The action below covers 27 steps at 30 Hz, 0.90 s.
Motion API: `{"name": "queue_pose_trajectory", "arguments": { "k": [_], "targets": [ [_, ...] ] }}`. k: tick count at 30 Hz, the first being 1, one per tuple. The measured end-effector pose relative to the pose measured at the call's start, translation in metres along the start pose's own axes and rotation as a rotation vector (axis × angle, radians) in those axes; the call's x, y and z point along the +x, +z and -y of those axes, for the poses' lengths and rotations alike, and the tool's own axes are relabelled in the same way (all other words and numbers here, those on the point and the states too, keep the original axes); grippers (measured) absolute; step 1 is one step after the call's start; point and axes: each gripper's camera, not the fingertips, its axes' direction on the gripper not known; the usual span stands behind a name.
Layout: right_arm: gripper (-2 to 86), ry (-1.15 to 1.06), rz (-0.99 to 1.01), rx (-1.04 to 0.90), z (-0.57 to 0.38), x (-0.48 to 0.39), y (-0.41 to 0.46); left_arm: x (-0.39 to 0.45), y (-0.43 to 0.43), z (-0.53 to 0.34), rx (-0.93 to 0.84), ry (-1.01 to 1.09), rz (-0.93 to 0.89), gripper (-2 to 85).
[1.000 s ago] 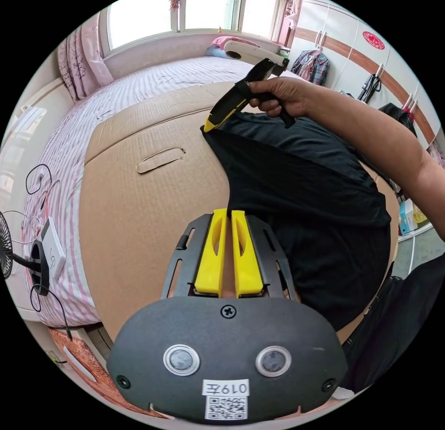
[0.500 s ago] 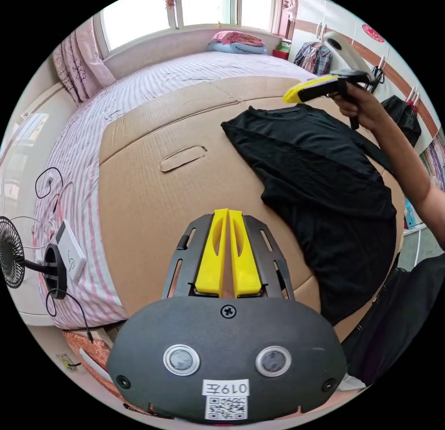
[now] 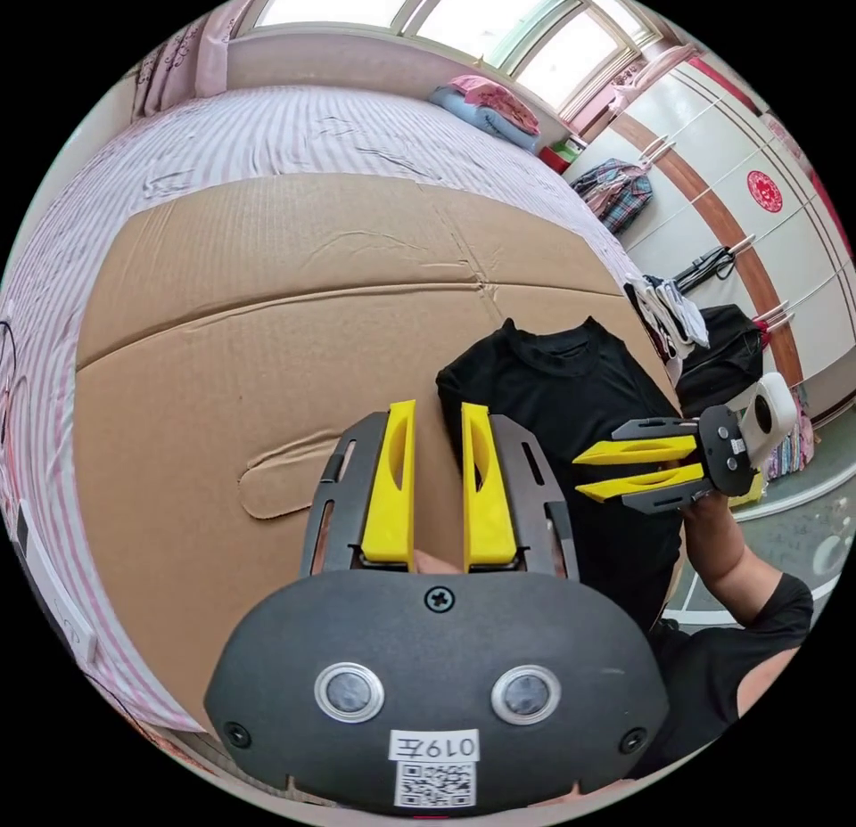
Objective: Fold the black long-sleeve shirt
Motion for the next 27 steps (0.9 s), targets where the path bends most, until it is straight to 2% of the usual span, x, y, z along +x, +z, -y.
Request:
{"name": "queue_pose_trajectory", "arguments": {
  "k": [5, 11, 15, 23, 27],
  "targets": [
    [6.6, 0.022, 0.042, -0.017, -0.013, 0.001, 0.0, -0.014, -0.004, 0.028, -0.003, -0.017, -0.081, 3.2],
    [1.4, 0.018, -0.007, -0.016, -0.028, -0.004, -0.006, -0.022, -0.015, 0.05, -0.02, 0.005, -0.046, 1.5],
    [1.0, 0.019, -0.028, -0.029, -0.037, -0.003, -0.007, -0.027, -0.024, 0.061, -0.016, 0.0, -0.015, 1.3],
    [5.4, 0.134, 0.089, 0.063, -0.087, 0.025, -0.047, -0.031, -0.028, 0.077, -0.033, 0.016, -0.001, 1.2],
    [5.5, 0.157, 0.171, -0.005, -0.124, 0.037, -0.057, -0.034, -0.032, 0.082, -0.029, 0.019, -0.006, 1.2]
  ]
}}
